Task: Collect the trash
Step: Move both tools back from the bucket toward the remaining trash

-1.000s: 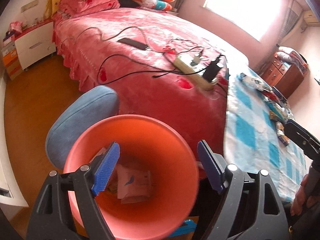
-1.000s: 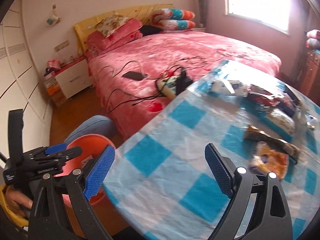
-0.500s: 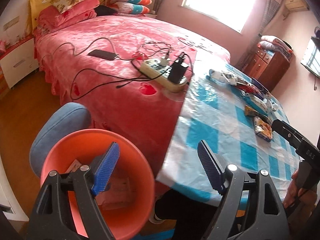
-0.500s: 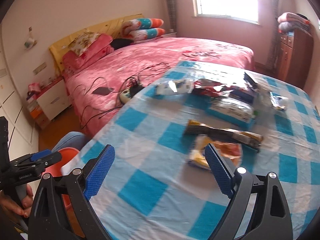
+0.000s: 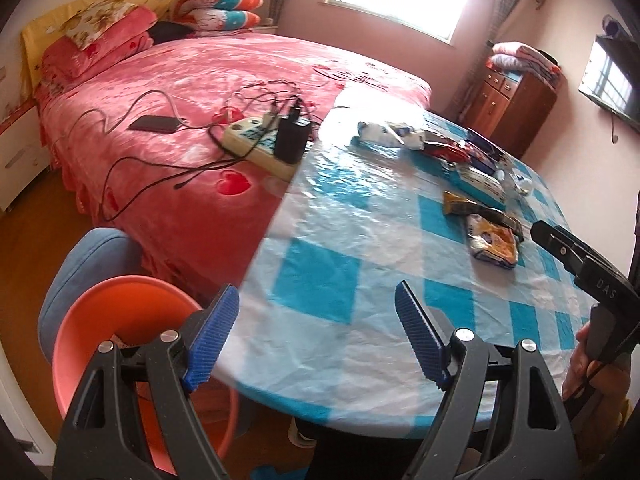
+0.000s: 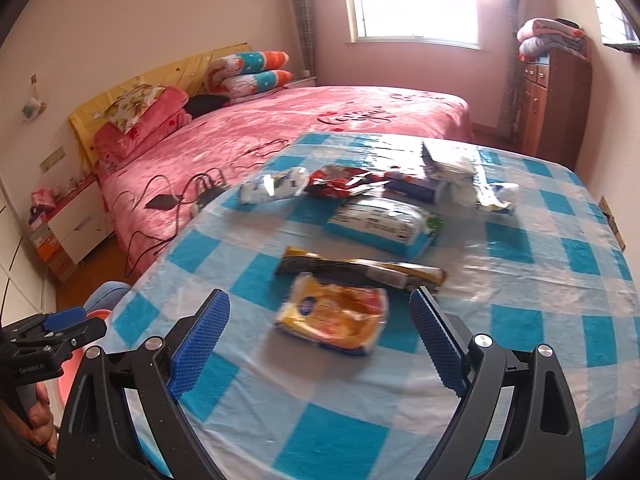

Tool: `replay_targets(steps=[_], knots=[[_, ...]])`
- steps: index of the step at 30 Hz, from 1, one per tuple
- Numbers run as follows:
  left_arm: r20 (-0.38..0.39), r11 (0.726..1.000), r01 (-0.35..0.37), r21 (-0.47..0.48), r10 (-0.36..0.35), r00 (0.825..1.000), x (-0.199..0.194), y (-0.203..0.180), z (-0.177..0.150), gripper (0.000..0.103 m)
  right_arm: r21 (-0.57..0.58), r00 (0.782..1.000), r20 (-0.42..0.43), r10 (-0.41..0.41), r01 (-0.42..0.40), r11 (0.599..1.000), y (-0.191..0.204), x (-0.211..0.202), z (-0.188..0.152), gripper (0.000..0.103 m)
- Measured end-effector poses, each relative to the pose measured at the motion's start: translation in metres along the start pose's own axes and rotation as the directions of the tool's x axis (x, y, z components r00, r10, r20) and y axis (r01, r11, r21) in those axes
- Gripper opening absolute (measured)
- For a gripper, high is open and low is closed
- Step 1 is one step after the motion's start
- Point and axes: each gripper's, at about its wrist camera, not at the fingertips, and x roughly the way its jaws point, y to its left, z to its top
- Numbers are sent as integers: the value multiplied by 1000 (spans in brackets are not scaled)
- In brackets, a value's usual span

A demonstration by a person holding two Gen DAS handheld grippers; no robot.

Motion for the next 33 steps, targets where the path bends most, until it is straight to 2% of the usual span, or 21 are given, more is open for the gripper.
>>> replay_targets(steps=[23, 28, 33], knots=[[-25, 993, 22, 116, -19, 999, 20, -64, 9, 81, 91, 995, 21, -94, 91, 992, -71, -4, -3, 91], [-13, 988, 46, 147, -45, 999, 26, -86, 22, 81, 134, 995, 13, -99, 97, 986, -90, -3, -2, 91], [16, 976, 80, 204, -85, 996, 36, -117, 46, 81, 218, 998, 4, -68, 65, 974, -120, -2, 4, 91]])
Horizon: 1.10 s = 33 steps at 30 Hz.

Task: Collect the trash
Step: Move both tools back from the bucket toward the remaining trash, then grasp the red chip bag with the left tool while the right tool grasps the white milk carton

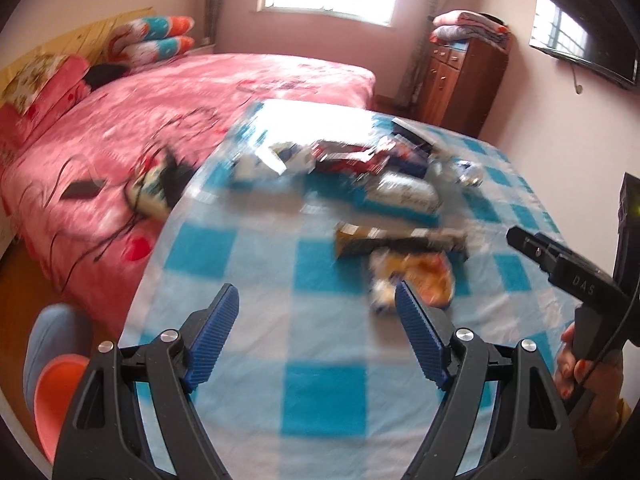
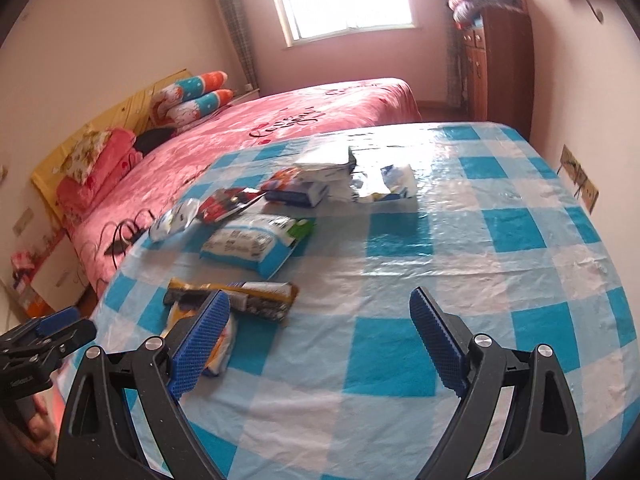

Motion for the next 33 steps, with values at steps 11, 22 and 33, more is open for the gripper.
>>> replay_targets(steps=[11, 22, 33], knots=[[-45, 985, 154, -81, -157, 987, 78, -16, 86, 81, 118, 996, -24, 83, -80, 990, -46, 22, 54, 91], [-134, 941, 159, -299, -207, 969, 158, -10, 124, 81, 118, 978, -67, 199, -191, 975, -36, 83, 106, 91], [-163, 947, 83, -311, -139, 977, 185, -14, 136, 81, 43, 982, -89, 168, -165, 985, -17, 132, 128, 91]])
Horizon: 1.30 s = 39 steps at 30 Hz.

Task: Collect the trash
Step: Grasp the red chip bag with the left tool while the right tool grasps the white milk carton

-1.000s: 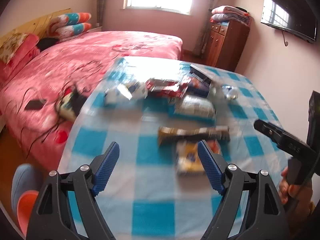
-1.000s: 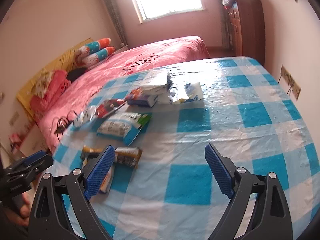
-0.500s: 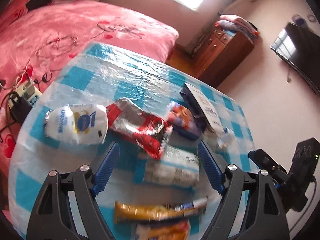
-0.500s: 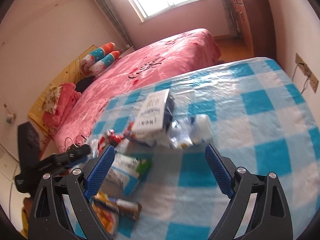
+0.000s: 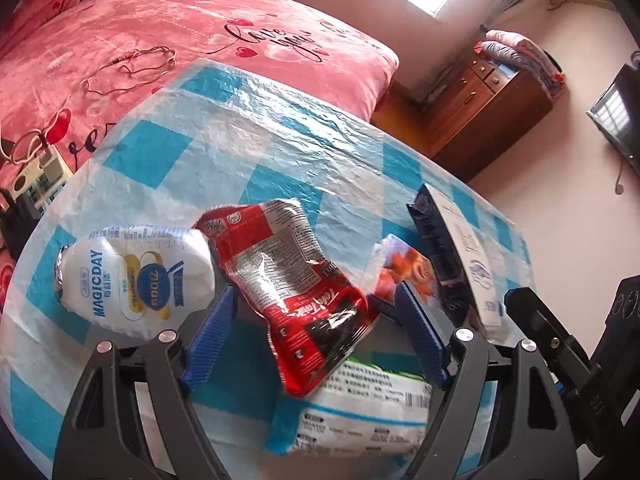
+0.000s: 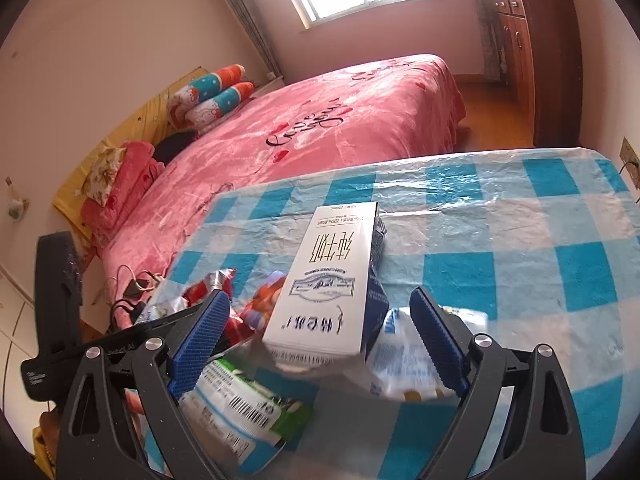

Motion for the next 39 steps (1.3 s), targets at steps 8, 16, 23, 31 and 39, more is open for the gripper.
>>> replay_targets(steps=[8, 16, 23, 31, 39], knots=[[20, 994, -92, 52, 91, 996, 15, -8, 2, 67, -68, 997, -35, -62, 60, 996, 5, 30, -1, 71], [38, 991, -75, 113, 71, 997, 12, -17, -10, 56, -140, 997, -19, -71, 68, 988, 16, 26, -20, 71], [36, 984, -48, 169, 43, 998, 1, -24, -34, 54, -141, 998, -23, -66, 62, 988, 17, 6, -44, 70], [29, 972, -24, 233, 17, 999, -18, -35, -72, 52, -104, 999, 4, -50, 50, 993, 13, -28, -72, 70], [19, 959, 6, 283, -12, 1000, -34, -44, -105, 51, -66, 998, 49, -26, 30, 997, 11, -61, -95, 70]])
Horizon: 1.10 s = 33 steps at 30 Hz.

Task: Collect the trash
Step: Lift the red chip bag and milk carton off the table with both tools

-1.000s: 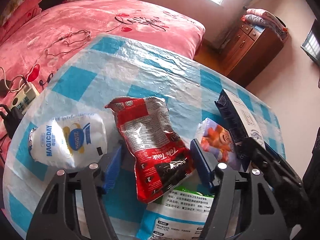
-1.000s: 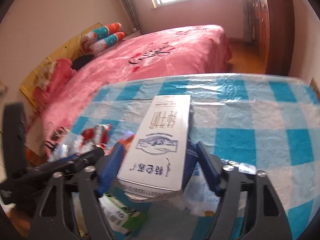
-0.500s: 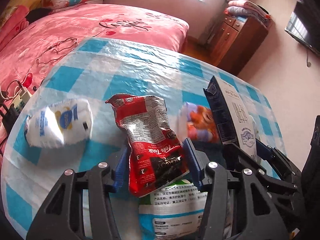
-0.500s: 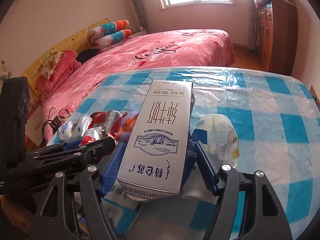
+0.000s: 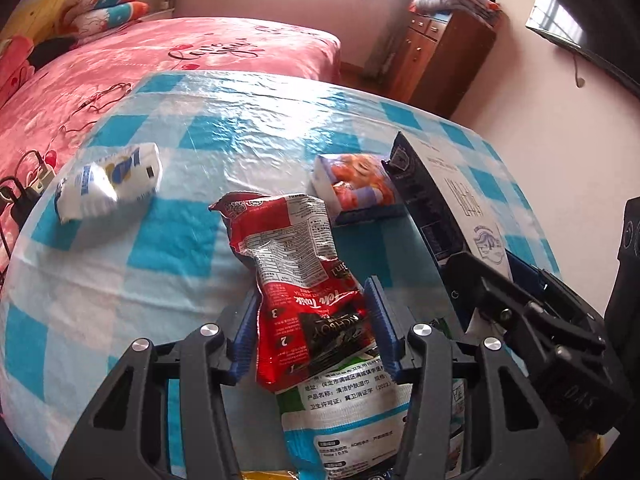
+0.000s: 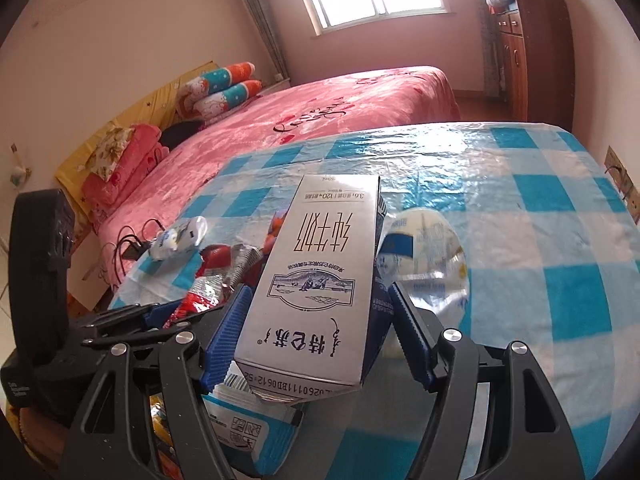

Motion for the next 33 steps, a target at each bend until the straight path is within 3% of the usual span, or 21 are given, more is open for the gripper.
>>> replay_targets(steps=[10, 18, 23, 24, 27, 33], knots=[[18, 995, 94, -45, -94, 995, -23, 1, -25, 49, 32, 1000, 26, 12, -13, 999, -4, -33, -22, 69], [25, 989, 135, -62, -134, 991, -47, 4, -36, 49, 56, 1000, -7, 26, -26, 998, -3, -59, -46, 69], [14, 987, 151, -49, -151, 988, -63, 8, -48, 49, 34, 998, -50, -38, 40, 999, 2, -69, -66, 70], [12, 987, 156, -49, -155, 988, -65, 9, -51, 49, 27, 998, -51, -45, 46, 999, 4, -70, -67, 70], [10, 985, 164, -56, -164, 986, -71, 14, -58, 49, 15, 997, -40, -73, 74, 997, 9, -71, -64, 86], [18, 982, 177, -72, -176, 984, -82, 24, -67, 49, 7, 991, -57, -121, 122, 993, 14, -56, -58, 88]])
